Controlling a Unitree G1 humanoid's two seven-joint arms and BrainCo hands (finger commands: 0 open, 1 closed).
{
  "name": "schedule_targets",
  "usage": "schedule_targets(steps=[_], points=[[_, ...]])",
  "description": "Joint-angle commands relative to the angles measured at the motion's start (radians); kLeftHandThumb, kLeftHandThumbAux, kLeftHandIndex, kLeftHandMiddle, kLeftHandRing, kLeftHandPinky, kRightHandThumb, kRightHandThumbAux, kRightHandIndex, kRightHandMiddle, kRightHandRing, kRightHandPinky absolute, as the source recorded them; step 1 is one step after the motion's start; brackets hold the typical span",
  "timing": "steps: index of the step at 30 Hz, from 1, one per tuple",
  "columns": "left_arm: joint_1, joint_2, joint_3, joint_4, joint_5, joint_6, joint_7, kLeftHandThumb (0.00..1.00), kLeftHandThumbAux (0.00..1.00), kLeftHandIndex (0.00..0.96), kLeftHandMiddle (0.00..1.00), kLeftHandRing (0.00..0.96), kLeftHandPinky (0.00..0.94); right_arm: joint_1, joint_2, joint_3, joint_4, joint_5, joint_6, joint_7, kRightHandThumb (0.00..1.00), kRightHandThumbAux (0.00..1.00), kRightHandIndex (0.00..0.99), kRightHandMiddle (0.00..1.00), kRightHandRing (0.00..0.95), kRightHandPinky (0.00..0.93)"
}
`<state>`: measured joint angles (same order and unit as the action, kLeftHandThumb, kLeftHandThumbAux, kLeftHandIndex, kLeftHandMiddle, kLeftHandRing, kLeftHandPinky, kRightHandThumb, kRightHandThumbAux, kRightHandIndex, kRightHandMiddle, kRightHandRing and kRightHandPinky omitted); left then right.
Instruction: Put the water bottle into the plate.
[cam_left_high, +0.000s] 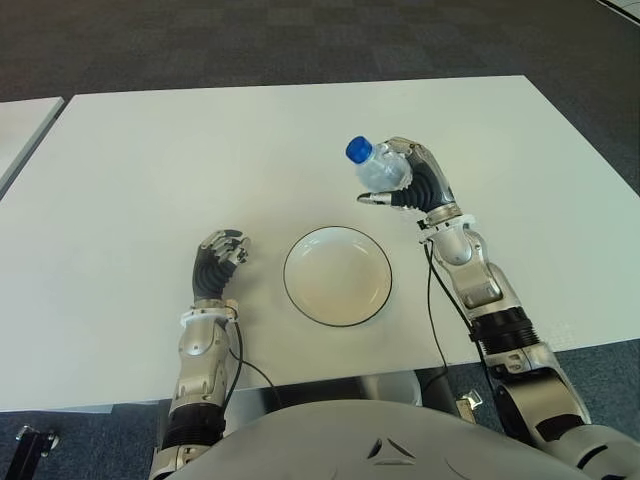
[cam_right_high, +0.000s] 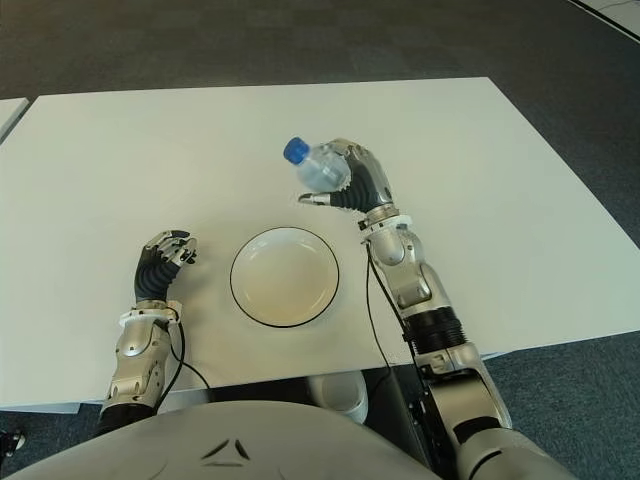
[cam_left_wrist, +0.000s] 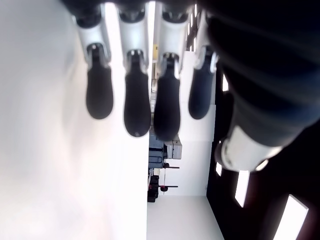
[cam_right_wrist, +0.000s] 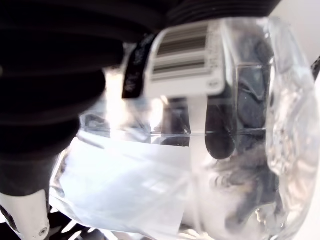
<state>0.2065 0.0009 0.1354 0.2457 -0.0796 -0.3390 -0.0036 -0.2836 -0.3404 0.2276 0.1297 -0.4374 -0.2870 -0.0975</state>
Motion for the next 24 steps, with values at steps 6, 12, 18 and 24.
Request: schedule_targets(steps=[6,12,18,24], points=[[0.013,-0.008,-0.007,0.018,0.001,0.034,0.000,0.705,0.711,0.434,0.604,0.589,0.579,0.003,-0.029,0.072,0.007,0.001,-0.156,0.123,0.711,0.719,0.439,0.922,0.899,0.893],[0.013,-0.008,-0.006,0.019,-0.001,0.035,-0.002,0.705,0.711,0.433,0.602,0.587,0.573,0.022,-0.029,0.110,0.005,-0.001,-0.144,0.207,0.713,0.718,0.439,0.915,0.893,0.880],[0.013,-0.009,-0.006,0.020,-0.001,0.035,-0.002,0.705,0.711,0.433,0.598,0.584,0.571,0.017,-0.037,0.151,0.036,-0.037,-0.164,0.259,0.714,0.718,0.440,0.902,0.884,0.874],[0.012,-0.010,-0.006,0.021,-0.001,0.034,-0.002,0.705,0.711,0.434,0.603,0.589,0.581,0.007,-0.045,0.189,0.056,-0.060,-0.162,0.323,0.713,0.718,0.439,0.915,0.895,0.896]])
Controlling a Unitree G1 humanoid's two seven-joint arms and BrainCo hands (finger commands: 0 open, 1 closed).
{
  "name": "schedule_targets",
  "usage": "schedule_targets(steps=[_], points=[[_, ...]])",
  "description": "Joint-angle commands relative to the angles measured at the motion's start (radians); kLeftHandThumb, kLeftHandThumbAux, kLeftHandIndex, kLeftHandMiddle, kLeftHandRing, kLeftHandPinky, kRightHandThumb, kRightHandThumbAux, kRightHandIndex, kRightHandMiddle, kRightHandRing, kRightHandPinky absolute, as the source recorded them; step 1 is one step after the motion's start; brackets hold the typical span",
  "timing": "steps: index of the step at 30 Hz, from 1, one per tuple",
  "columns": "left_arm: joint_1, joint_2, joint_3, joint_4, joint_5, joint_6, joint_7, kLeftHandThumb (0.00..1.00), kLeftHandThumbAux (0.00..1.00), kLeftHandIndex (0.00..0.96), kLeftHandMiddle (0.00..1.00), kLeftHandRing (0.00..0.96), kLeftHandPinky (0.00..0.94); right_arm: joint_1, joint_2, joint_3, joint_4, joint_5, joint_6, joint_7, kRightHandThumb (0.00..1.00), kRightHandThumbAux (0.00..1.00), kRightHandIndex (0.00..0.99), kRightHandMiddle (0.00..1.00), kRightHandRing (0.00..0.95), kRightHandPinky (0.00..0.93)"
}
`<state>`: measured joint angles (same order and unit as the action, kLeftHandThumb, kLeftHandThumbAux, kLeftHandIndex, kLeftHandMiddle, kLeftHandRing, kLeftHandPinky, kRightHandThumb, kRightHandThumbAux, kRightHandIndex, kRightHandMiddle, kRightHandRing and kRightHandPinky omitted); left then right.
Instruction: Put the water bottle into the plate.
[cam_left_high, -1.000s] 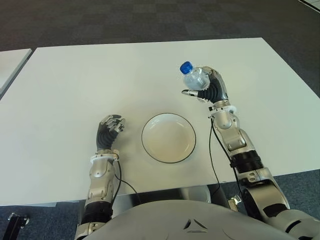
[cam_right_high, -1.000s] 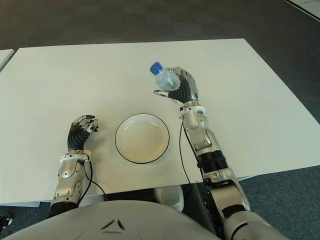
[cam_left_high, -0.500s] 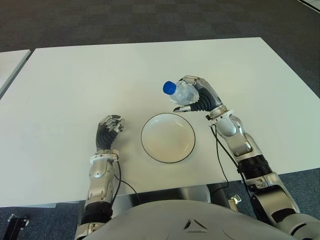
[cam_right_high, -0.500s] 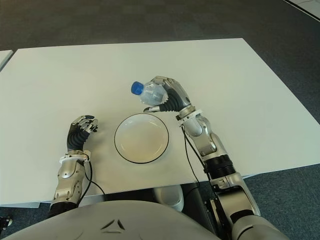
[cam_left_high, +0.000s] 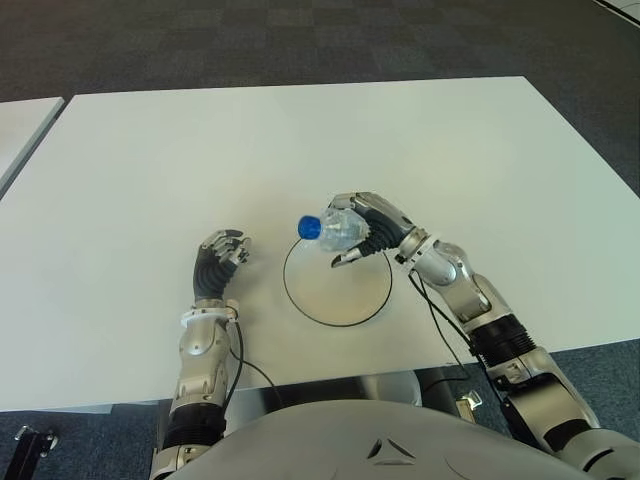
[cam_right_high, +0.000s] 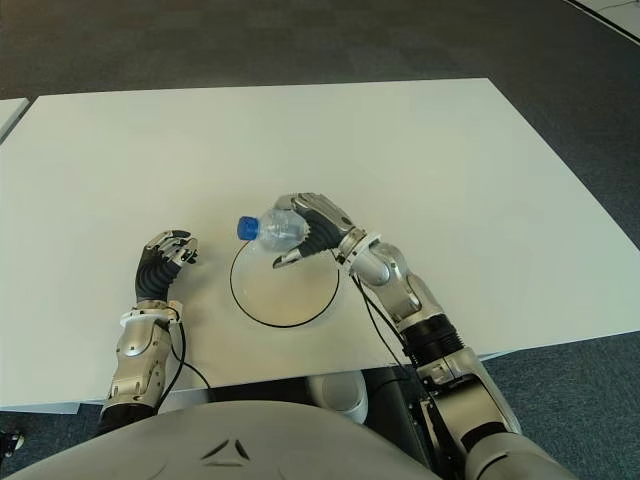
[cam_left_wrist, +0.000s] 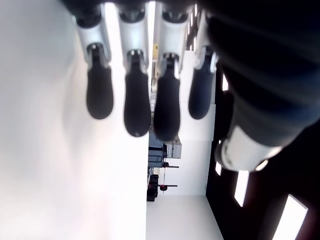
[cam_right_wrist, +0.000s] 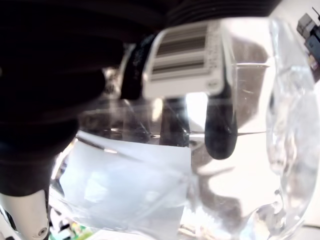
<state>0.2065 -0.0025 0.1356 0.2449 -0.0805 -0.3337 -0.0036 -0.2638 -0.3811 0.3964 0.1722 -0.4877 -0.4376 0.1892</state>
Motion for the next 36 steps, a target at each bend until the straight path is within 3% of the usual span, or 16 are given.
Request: schedule_targets(steps=[1,11,17,21,24,33,36], points=[[0.012,-0.006,-0.006,0.022,0.000,0.028,-0.001,0.705,0.711,0.434,0.603,0.589,0.581,-0.013,-0.004,0.022,0.015,-0.010,-0.010,0.041,0.713,0.718,0.439,0.916,0.895,0.896],[0.012,-0.006,-0.006,0.020,0.006,0.027,0.003,0.705,0.711,0.434,0.609,0.593,0.584,-0.061,0.006,0.088,0.125,-0.085,-0.013,0.076,0.710,0.721,0.438,0.933,0.906,0.896],[0.015,-0.007,-0.006,0.012,0.005,0.040,0.005,0.705,0.711,0.434,0.609,0.592,0.581,-0.078,-0.006,0.114,0.115,-0.130,0.059,0.153,0.706,0.722,0.438,0.896,0.870,0.838],[0.015,-0.006,-0.005,0.009,0.004,0.046,0.004,0.705,0.711,0.433,0.604,0.587,0.572,-0.084,-0.016,0.124,0.101,-0.159,0.079,0.179,0.703,0.724,0.437,0.817,0.793,0.721],[0.015,-0.007,-0.005,0.010,0.002,0.046,0.002,0.705,0.711,0.433,0.602,0.586,0.573,-0.085,-0.023,0.136,0.070,-0.204,0.138,0.217,0.700,0.725,0.434,0.761,0.740,0.667],[0.013,-0.005,-0.003,0.011,0.003,0.047,0.003,0.705,0.710,0.434,0.599,0.583,0.570,-0.072,-0.016,0.155,-0.006,-0.257,0.252,0.278,0.690,0.727,0.418,0.589,0.594,0.568],[0.012,-0.005,-0.002,0.012,0.002,0.046,0.003,0.705,0.710,0.434,0.598,0.582,0.572,-0.070,-0.017,0.160,-0.022,-0.262,0.269,0.289,0.686,0.728,0.412,0.469,0.478,0.467]])
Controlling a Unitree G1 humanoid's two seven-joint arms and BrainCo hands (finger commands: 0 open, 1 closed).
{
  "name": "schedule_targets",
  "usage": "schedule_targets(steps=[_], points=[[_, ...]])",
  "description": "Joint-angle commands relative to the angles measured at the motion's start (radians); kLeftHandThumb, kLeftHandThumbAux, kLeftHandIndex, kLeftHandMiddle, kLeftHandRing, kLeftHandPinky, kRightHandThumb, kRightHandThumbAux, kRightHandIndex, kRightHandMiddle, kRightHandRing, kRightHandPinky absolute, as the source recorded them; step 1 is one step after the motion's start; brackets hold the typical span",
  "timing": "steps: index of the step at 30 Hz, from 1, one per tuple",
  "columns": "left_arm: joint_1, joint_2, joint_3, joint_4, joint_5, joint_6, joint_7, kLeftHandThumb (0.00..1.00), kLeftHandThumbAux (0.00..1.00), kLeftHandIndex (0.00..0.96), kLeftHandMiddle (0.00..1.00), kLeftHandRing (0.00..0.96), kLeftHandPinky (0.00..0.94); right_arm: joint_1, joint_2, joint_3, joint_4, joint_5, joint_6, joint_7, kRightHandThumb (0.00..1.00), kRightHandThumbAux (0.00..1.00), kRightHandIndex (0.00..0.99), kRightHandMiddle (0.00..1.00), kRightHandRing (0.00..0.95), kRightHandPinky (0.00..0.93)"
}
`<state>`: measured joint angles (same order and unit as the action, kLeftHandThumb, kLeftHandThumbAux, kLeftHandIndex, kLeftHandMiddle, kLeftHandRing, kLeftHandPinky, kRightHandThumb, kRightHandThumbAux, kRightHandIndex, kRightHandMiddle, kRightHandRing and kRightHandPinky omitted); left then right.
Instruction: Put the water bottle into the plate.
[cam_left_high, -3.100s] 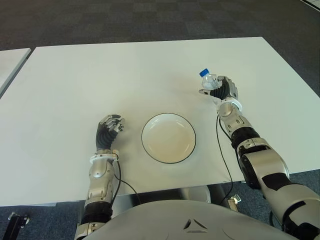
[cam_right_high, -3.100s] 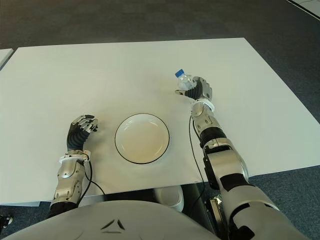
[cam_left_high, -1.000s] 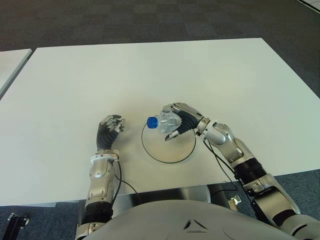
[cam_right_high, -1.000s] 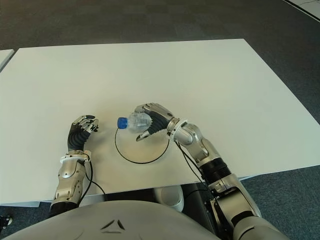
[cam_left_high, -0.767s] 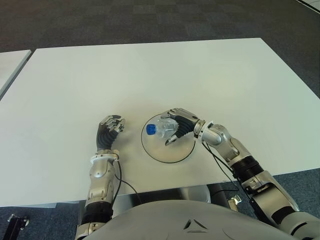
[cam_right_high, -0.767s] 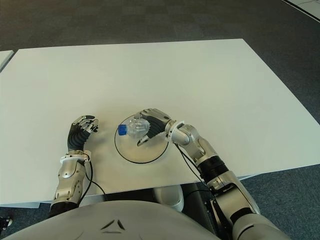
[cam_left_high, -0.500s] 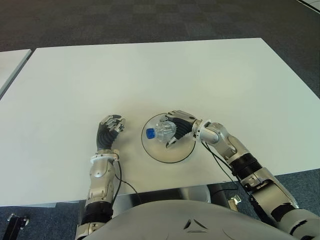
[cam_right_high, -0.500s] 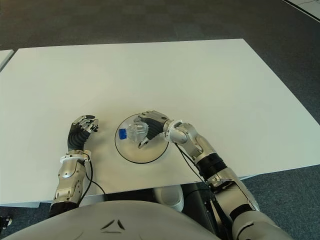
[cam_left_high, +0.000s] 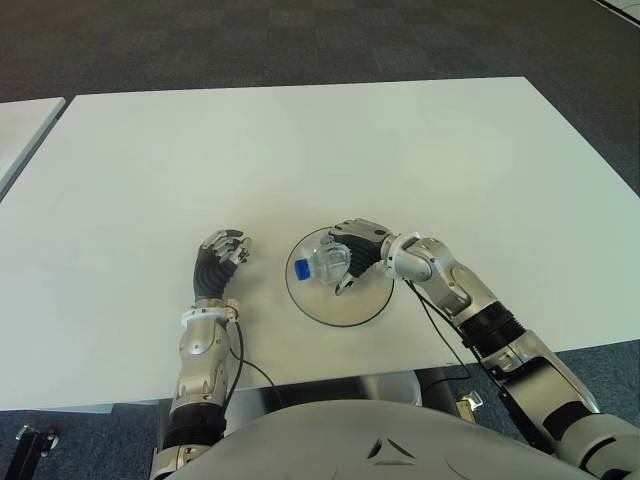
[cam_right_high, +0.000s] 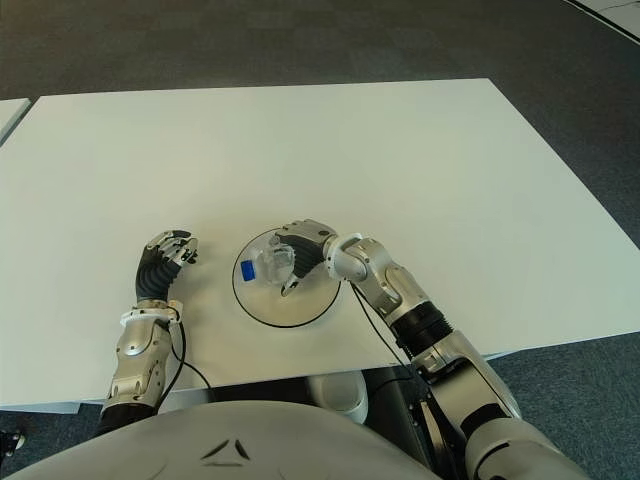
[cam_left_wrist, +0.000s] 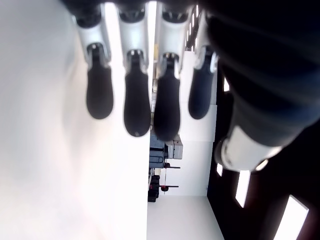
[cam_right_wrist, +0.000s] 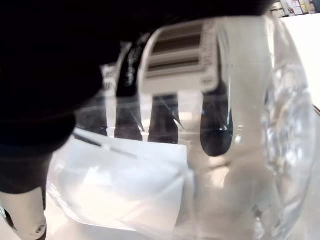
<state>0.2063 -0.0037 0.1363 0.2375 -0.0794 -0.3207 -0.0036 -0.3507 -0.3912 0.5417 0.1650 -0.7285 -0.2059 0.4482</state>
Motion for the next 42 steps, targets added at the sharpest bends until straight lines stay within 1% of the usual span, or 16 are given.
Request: schedule_targets(steps=[1,4,7,8,9,10,11,12,15,17,19,21,25,28,36,42], points=[[0.012,-0.003,-0.003,0.019,0.001,0.032,0.002,0.705,0.710,0.433,0.598,0.582,0.573,0.017,-0.007,0.016,-0.019,-0.021,0.042,0.035,0.685,0.728,0.411,0.454,0.464,0.455],[0.012,-0.003,-0.003,0.018,0.000,0.030,0.001,0.705,0.711,0.434,0.604,0.587,0.584,0.019,-0.006,0.019,-0.030,-0.020,0.055,0.047,0.683,0.730,0.405,0.372,0.383,0.390],[0.012,-0.003,-0.004,0.019,0.001,0.026,-0.001,0.706,0.711,0.434,0.608,0.592,0.590,0.018,-0.006,0.023,-0.032,-0.020,0.062,0.057,0.682,0.731,0.403,0.328,0.338,0.348],[0.013,-0.002,-0.004,0.019,0.001,0.025,-0.001,0.706,0.711,0.434,0.610,0.594,0.591,0.017,-0.007,0.024,-0.032,-0.020,0.064,0.061,0.624,0.733,0.354,0.306,0.316,0.326],[0.013,-0.002,-0.004,0.020,0.002,0.024,-0.001,0.706,0.711,0.434,0.612,0.596,0.592,0.015,-0.008,0.026,-0.032,-0.021,0.065,0.067,0.528,0.741,0.281,0.275,0.284,0.293],[0.013,-0.002,-0.004,0.020,0.003,0.023,-0.001,0.706,0.711,0.434,0.613,0.597,0.592,0.014,-0.008,0.027,-0.032,-0.022,0.067,0.070,0.460,0.748,0.228,0.241,0.248,0.259],[0.012,-0.002,-0.005,0.020,0.003,0.022,-0.001,0.706,0.711,0.434,0.614,0.598,0.592,0.012,-0.010,0.030,-0.032,-0.025,0.067,0.074,0.435,0.751,0.209,0.230,0.235,0.247],[0.012,-0.001,-0.005,0.021,0.003,0.021,-0.001,0.706,0.711,0.434,0.615,0.600,0.593,0.009,-0.012,0.032,-0.033,-0.028,0.066,0.078,0.399,0.753,0.170,0.194,0.198,0.216],[0.012,-0.001,-0.004,0.021,0.003,0.020,-0.002,0.706,0.711,0.434,0.618,0.602,0.593,0.002,-0.017,0.038,-0.035,-0.036,0.063,0.084,0.356,0.751,0.109,0.128,0.127,0.159],[0.010,-0.001,-0.004,0.023,0.002,0.021,-0.002,0.706,0.711,0.434,0.618,0.602,0.594,-0.004,-0.021,0.044,-0.036,-0.043,0.061,0.089,0.348,0.748,0.091,0.107,0.104,0.141],[0.008,0.000,-0.002,0.025,0.001,0.021,-0.002,0.706,0.711,0.434,0.616,0.599,0.587,-0.013,-0.025,0.052,-0.038,-0.053,0.060,0.098,0.315,0.742,0.042,0.050,0.053,0.088],[0.008,0.000,-0.003,0.025,0.004,0.021,0.001,0.706,0.711,0.434,0.613,0.596,0.580,-0.019,-0.030,0.059,-0.037,-0.060,0.051,0.100,0.279,0.730,0.021,0.025,0.028,0.050],[0.009,0.000,-0.003,0.023,0.007,0.020,0.003,0.706,0.711,0.434,0.608,0.591,0.577,-0.022,-0.037,0.064,-0.031,-0.057,0.016,0.078,0.202,0.683,0.004,0.005,0.005,0.010],[0.009,0.001,-0.003,0.023,0.007,0.021,0.002,0.705,0.711,0.434,0.608,0.592,0.583,-0.020,-0.037,0.062,-0.022,-0.050,-0.004,0.057,0.177,0.651,0.001,0.001,0.001,0.003],[0.010,0.001,-0.004,0.021,0.011,0.024,0.006,0.705,0.711,0.433,0.606,0.589,0.577,-0.006,-0.032,0.044,0.037,-0.015,-0.101,-0.062,0.151,0.531,0.000,0.000,0.000,0.000],[0.009,0.000,-0.004,0.021,0.016,0.028,0.010,0.705,0.711,0.433,0.606,0.590,0.582,-0.002,-0.026,0.036,0.072,-0.008,-0.136,-0.123,0.150,0.419,0.000,0.000,0.000,0.000]])
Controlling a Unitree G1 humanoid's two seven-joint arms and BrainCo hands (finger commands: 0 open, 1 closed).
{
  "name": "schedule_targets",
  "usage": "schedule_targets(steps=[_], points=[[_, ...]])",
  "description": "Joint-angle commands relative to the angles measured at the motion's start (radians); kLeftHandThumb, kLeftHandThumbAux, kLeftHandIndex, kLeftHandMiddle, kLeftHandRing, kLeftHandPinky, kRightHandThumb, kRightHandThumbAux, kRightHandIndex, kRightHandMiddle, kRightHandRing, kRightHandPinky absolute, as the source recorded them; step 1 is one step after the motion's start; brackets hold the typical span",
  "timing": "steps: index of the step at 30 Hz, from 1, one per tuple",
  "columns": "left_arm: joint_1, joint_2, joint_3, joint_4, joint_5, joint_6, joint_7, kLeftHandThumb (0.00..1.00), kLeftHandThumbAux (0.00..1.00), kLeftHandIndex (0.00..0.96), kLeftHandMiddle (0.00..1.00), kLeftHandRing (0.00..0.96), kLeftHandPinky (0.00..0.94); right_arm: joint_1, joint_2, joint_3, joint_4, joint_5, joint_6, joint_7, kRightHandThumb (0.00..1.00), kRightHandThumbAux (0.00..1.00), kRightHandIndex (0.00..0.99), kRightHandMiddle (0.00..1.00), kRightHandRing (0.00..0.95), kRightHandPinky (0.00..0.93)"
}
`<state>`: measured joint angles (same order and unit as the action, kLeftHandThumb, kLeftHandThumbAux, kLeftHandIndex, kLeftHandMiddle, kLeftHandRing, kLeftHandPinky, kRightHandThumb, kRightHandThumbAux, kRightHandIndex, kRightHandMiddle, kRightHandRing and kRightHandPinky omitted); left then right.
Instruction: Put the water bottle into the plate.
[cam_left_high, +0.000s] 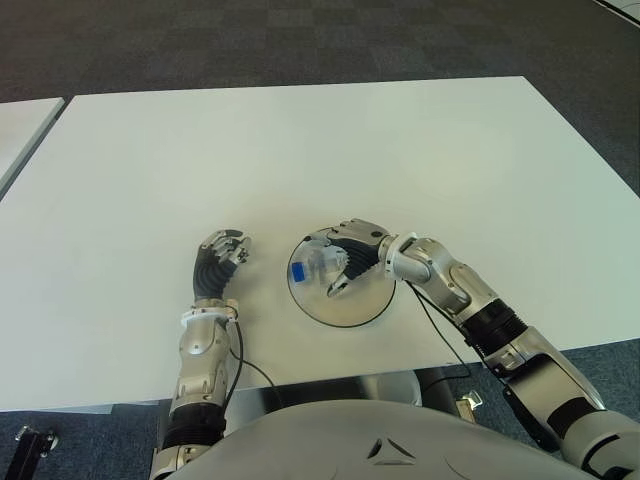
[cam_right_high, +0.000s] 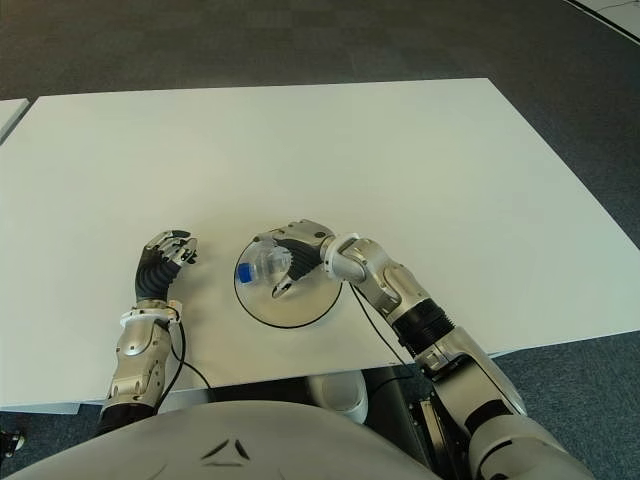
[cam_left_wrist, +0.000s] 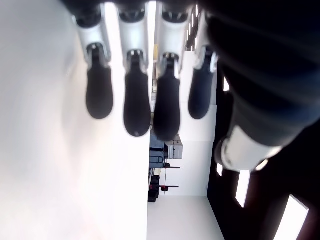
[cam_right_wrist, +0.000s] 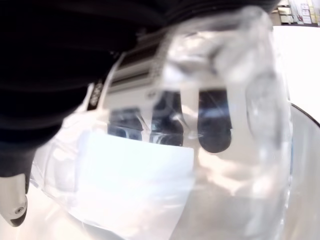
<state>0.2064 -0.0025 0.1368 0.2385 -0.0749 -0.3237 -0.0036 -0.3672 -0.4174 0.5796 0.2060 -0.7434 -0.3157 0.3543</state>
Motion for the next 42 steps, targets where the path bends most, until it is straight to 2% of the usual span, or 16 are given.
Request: schedule_targets(steps=[1,13,23,26,36,42], points=[[0.009,-0.001,-0.004,0.020,0.012,0.032,0.011,0.705,0.711,0.433,0.607,0.590,0.582,0.015,0.001,-0.002,0.033,0.006,-0.029,-0.035,0.160,0.399,0.000,0.000,0.000,0.000],[0.010,-0.004,-0.002,0.017,0.016,0.034,0.012,0.705,0.711,0.434,0.608,0.592,0.581,0.033,0.000,-0.004,0.052,-0.023,-0.056,-0.140,0.379,0.186,0.000,0.000,0.000,0.000],[0.009,-0.004,-0.003,0.019,0.010,0.031,0.006,0.705,0.711,0.434,0.614,0.598,0.590,0.046,-0.005,-0.006,0.035,-0.043,-0.057,-0.190,0.469,0.130,0.000,0.000,0.000,0.000],[0.009,-0.004,-0.003,0.019,0.009,0.029,0.004,0.706,0.711,0.434,0.617,0.601,0.593,0.053,-0.003,-0.011,0.024,-0.051,-0.048,-0.206,0.480,0.124,0.000,0.000,0.000,0.000],[0.011,-0.004,-0.003,0.018,0.006,0.028,0.002,0.705,0.711,0.434,0.622,0.604,0.594,0.095,0.030,-0.059,0.017,-0.076,-0.076,-0.446,0.431,0.132,0.000,0.000,0.000,0.000],[0.011,-0.004,-0.003,0.018,0.005,0.032,0.001,0.705,0.711,0.434,0.618,0.601,0.589,0.102,0.038,-0.070,0.029,-0.085,-0.097,-0.545,0.398,0.140,0.000,0.000,0.000,0.000]])
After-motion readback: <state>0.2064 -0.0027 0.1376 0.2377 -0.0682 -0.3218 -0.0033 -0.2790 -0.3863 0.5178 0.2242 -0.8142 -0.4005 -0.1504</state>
